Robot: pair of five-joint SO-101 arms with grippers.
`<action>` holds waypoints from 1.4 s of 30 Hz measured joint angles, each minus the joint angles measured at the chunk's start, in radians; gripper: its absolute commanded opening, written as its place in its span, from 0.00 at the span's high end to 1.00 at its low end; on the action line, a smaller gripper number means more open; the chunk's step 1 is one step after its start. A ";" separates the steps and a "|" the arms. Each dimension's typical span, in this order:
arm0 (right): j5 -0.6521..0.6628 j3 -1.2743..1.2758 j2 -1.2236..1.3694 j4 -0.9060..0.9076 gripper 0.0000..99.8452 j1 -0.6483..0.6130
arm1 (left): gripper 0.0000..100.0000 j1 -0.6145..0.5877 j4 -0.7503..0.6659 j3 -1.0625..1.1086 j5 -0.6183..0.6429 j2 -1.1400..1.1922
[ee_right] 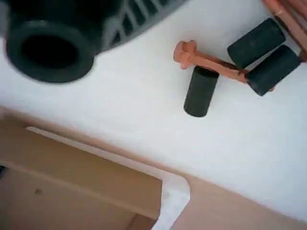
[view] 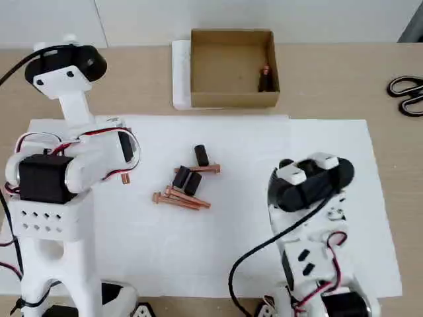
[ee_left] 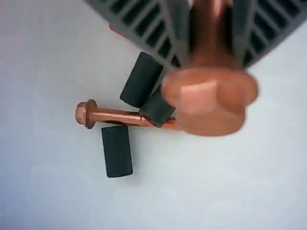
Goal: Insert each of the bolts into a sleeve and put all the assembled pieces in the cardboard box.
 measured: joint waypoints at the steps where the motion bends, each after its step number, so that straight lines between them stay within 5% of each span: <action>1: 0.000 0.035 -0.006 -0.038 1.00 -0.009 | 0.99 0.000 -0.002 0.003 0.000 0.000; 12: -0.031 0.273 0.021 -0.299 1.00 -0.195 | 0.99 0.127 -0.192 0.173 -0.009 -0.003; 20: -0.146 0.434 0.021 -0.489 1.00 -0.206 | 0.99 0.140 -0.308 0.186 0.003 -0.018; 31: -0.149 0.528 0.023 -0.552 1.00 -0.207 | 0.99 0.152 -0.350 0.350 -0.081 -0.473; 37: -0.149 0.528 0.023 -0.516 1.00 -0.276 | 0.99 0.175 -0.621 0.689 -0.080 -0.615; 42: -0.149 0.528 0.023 -0.493 1.00 -0.364 | 0.99 0.315 -0.928 0.976 -0.152 -0.749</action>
